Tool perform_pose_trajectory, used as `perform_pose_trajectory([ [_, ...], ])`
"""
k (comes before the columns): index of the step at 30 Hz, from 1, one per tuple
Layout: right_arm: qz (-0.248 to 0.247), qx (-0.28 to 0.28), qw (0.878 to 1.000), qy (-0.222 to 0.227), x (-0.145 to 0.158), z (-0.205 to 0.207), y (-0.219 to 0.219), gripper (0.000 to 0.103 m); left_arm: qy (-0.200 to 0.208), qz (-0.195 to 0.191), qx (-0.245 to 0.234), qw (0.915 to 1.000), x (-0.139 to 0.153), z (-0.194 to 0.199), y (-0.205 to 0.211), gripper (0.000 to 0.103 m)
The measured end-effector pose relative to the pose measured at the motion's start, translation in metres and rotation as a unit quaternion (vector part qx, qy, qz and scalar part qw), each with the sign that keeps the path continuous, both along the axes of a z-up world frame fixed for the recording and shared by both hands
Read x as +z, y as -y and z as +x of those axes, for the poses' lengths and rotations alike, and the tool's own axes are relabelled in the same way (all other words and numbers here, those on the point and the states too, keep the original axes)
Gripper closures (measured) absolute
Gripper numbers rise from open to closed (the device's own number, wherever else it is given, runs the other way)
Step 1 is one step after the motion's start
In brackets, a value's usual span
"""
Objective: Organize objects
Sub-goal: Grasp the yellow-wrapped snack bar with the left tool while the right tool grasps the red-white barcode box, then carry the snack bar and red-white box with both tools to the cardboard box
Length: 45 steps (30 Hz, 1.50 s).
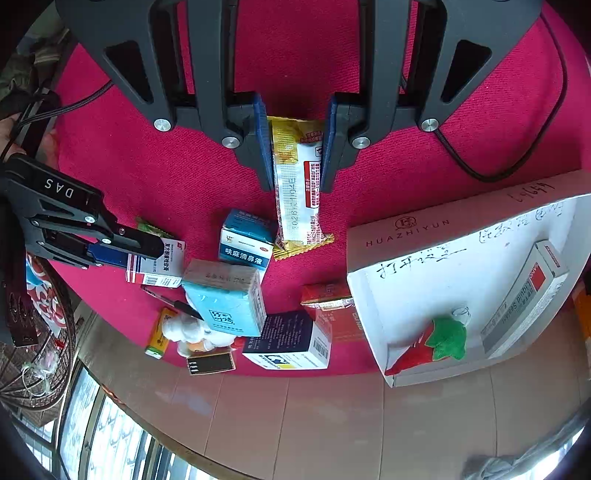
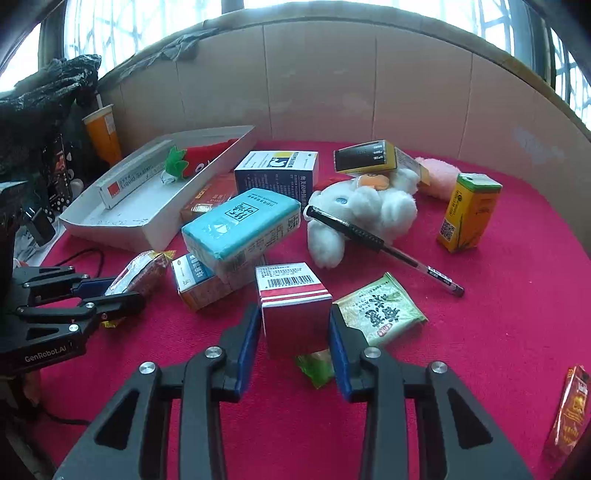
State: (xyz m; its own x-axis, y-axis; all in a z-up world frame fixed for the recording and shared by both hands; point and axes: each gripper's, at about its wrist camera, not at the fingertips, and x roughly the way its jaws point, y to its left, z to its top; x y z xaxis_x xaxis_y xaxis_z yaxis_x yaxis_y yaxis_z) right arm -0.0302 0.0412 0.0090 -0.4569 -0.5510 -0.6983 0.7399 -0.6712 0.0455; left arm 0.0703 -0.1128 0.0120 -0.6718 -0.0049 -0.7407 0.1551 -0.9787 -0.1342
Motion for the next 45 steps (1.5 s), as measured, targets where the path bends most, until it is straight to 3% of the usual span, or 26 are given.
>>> perform_pose_trajectory([
  [11,-0.092,-0.027,0.994,-0.049,0.067,0.026,-0.03,0.068,-0.078,-0.053,-0.001,0.9956,0.043,0.021,-0.018,0.079],
  [17,-0.11,-0.011,0.991,-0.069,0.086,0.045,-0.023,0.068,-0.094,-0.053,0.012,0.994,0.053,0.027,-0.009,0.079],
  [45,-0.093,0.029,0.993,-0.068,0.086,0.073,0.013,0.068,-0.124,-0.024,0.071,0.9895,0.058,0.057,0.031,0.079],
])
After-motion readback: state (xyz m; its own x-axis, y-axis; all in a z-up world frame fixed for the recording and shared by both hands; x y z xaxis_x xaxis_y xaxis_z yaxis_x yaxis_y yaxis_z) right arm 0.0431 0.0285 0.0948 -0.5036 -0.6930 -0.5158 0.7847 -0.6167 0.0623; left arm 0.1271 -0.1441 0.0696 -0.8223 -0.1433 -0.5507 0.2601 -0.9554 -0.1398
